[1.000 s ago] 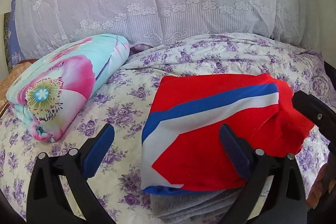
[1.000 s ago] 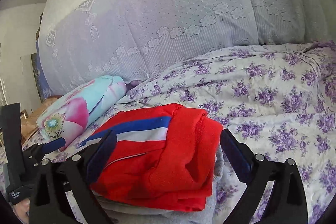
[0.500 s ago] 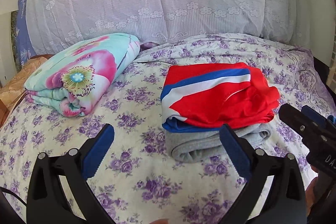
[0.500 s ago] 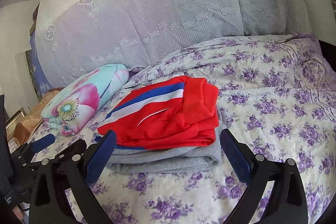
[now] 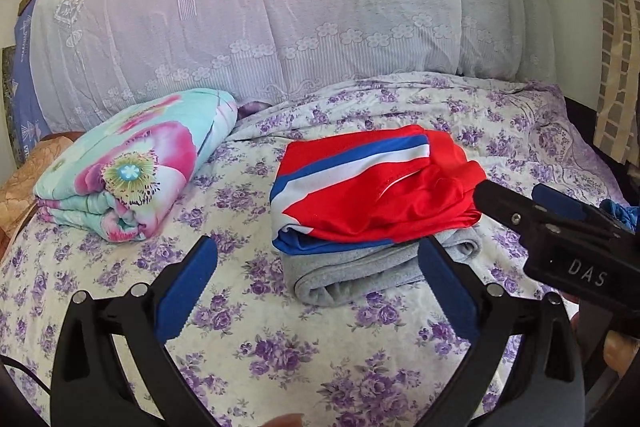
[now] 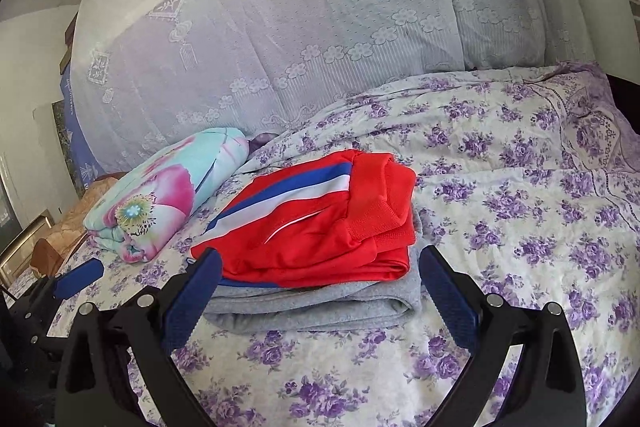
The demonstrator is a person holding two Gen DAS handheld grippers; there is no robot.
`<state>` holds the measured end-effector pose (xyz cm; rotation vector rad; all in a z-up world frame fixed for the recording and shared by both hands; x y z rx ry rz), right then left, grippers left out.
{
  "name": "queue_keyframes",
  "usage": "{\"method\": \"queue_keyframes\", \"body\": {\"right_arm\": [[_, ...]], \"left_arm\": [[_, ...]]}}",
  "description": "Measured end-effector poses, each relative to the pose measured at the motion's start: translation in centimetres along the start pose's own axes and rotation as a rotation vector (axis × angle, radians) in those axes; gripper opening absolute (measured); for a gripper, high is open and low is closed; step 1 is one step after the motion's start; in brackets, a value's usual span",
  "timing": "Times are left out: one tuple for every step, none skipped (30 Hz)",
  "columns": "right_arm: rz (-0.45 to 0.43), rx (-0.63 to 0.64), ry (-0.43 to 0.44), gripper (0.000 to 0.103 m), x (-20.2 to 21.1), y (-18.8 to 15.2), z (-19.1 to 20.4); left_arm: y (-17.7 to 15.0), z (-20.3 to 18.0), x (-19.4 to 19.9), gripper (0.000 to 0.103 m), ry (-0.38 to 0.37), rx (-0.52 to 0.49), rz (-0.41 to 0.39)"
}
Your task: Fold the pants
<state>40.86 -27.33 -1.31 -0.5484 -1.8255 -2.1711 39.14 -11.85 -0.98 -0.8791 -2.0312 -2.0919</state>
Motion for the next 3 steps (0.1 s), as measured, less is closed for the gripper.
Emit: {"method": "queue_keyframes", "body": {"right_arm": [[0.003,0.000,-0.003,0.099,-0.14,-0.04,-0.08],[0.006,-0.001,-0.006,0.099,-0.25,-0.11,-0.13],[0.010,-0.002,-0.007,0.099,-0.34,-0.18,-0.14]], "left_arm": [[-0.14,0.23,-0.21,0.098,-0.005,0.014,0.008],[-0.26,0.56,-0.39,0.098,-0.007,0.033,0.014],[-0.41,0.83,-0.52,0.098,-0.008,0.049,0.018]]}}
Point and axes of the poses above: each gripper's, at about its wrist camera, not at the fingertips, and x roughly against the way its jaws point, z to its left, y to its top, the point moved 8 cm from there along -x, roughly the way its jaws point, and after that the axes turned 13 degrees about -y, right-handed, at the moved point
